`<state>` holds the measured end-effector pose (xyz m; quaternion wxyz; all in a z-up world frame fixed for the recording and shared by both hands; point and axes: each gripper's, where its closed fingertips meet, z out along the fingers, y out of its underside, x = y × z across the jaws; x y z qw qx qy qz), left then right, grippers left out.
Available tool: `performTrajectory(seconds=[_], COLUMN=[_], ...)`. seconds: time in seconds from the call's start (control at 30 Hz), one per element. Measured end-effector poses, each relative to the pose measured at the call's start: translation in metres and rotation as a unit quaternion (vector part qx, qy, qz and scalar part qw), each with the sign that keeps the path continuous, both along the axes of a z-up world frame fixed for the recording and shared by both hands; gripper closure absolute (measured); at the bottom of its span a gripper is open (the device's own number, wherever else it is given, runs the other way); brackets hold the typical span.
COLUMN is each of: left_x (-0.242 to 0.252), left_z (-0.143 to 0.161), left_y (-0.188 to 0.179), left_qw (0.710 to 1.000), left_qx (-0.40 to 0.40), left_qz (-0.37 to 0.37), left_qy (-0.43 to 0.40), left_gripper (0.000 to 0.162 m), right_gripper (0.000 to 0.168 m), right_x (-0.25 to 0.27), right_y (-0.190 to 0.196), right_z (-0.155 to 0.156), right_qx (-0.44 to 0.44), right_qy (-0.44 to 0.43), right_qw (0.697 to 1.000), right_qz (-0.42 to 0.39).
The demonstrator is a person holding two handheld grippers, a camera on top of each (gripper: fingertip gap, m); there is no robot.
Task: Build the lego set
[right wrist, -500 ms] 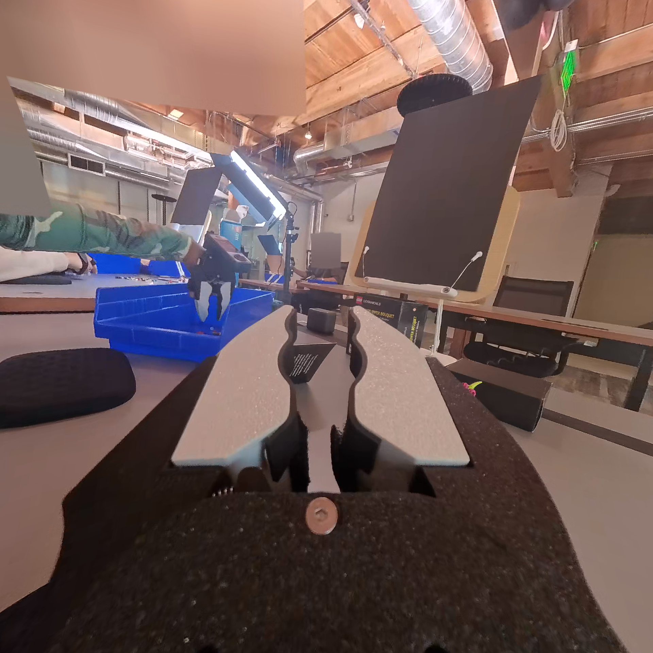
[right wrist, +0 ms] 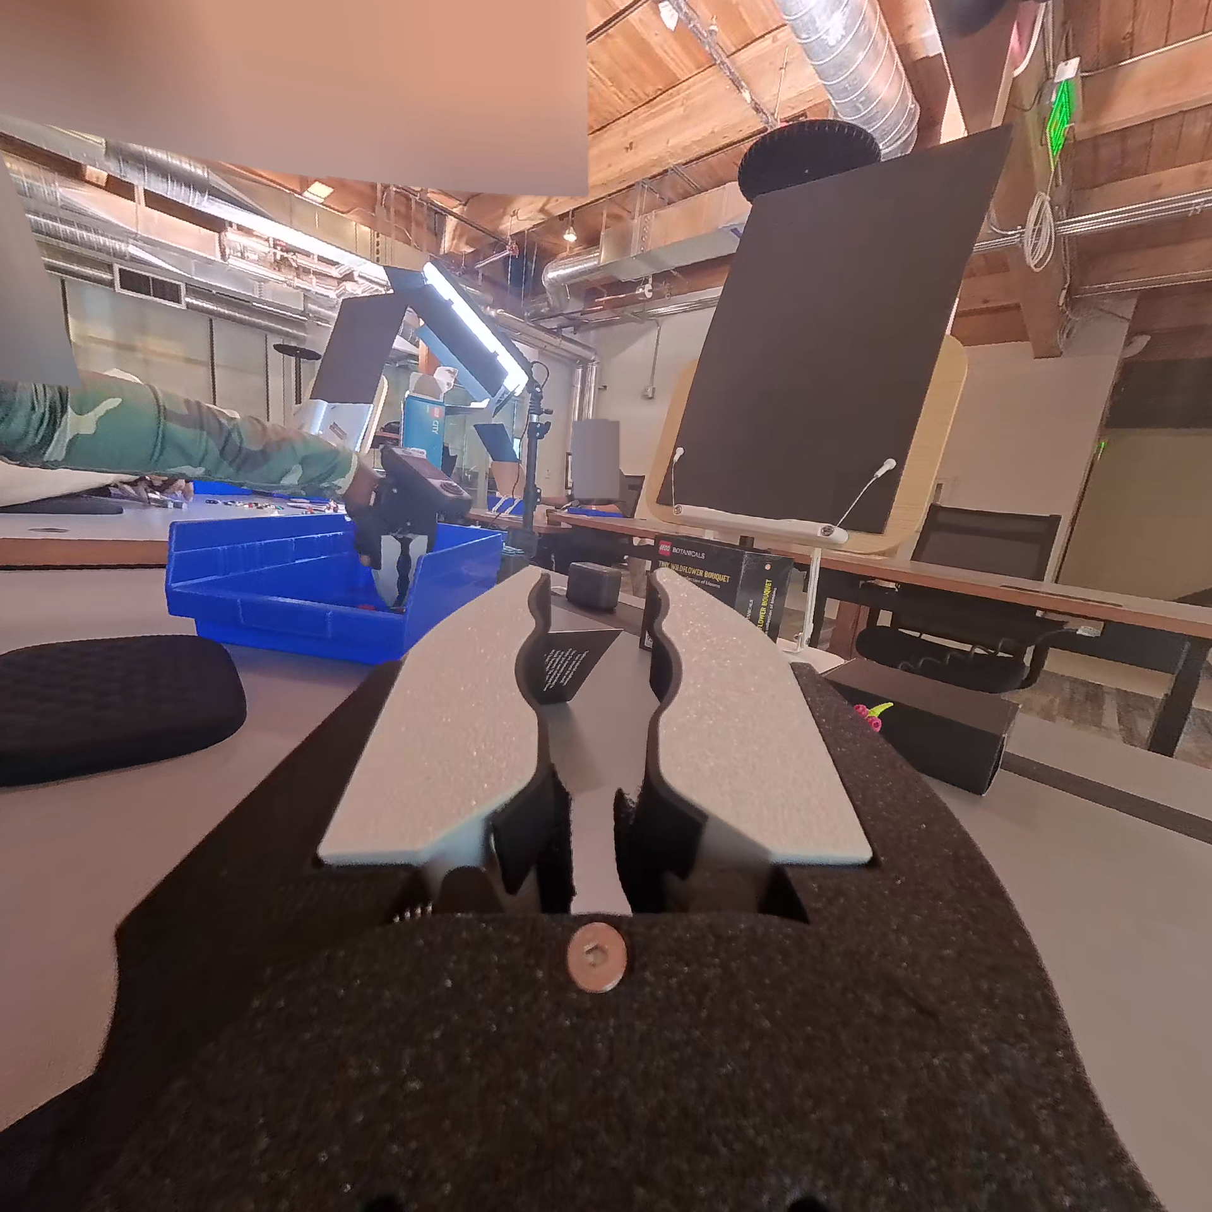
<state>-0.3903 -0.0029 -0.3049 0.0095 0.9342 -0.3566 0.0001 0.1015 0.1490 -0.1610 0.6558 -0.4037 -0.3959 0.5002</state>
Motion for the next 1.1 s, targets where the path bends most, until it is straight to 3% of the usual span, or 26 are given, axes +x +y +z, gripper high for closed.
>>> performTrajectory(seconds=[0.17,0.23,0.3,0.33,0.4,0.5,0.63,0.73,0.9,1.1], left_x=[0.001,0.011,0.043,0.069,0.139,0.233,0.318,0.351,0.379,0.396], left_z=[0.009,0.03,0.069,0.096,0.163,0.224,0.22,0.212,0.204,0.198], left_y=[-0.002,0.011,0.031,0.04,0.042,0.006,-0.027,-0.037,-0.046,-0.052], left_qw=[1.0,0.996,0.969,0.937,0.827,0.646,0.504,0.434,0.424,0.46], left_qx=[0.002,0.077,0.198,0.268,0.386,0.419,0.319,0.257,0.237,0.224], left_qz=[0.017,0.047,0.098,0.12,0.129,0.115,0.135,0.144,0.135,0.115], left_qy=[0.004,-0.024,-0.114,-0.191,-0.389,-0.628,-0.791,-0.851,-0.864,-0.852], left_gripper=[0.154,0.154,0.154,0.155,0.154,0.155,0.155,0.155,0.155,0.155], right_gripper=[0.14,0.14,0.14,0.14,0.139,0.15,0.153,0.147,0.147,0.151], right_x=[-0.002,-0.003,-0.007,-0.011,-0.026,-0.054,-0.082,-0.092,-0.103,-0.107], right_y=[-0.002,-0.004,-0.008,-0.013,-0.026,-0.067,-0.134,-0.173,-0.202,-0.21], right_z=[-0.001,-0.001,-0.003,-0.005,-0.013,-0.018,0.014,0.038,0.062,0.051], right_qx=[0.009,0.015,0.029,0.044,0.081,0.144,0.228,0.293,0.327,0.362], right_qy=[-0.006,-0.009,-0.024,-0.04,-0.093,-0.157,-0.16,-0.159,-0.161,-0.208], right_qw=[1.0,1.0,0.999,0.998,0.992,0.972,0.932,0.898,0.873,0.848], right_qz=[-0.003,-0.002,0.003,0.007,0.024,0.103,0.23,0.288,0.325,0.327])
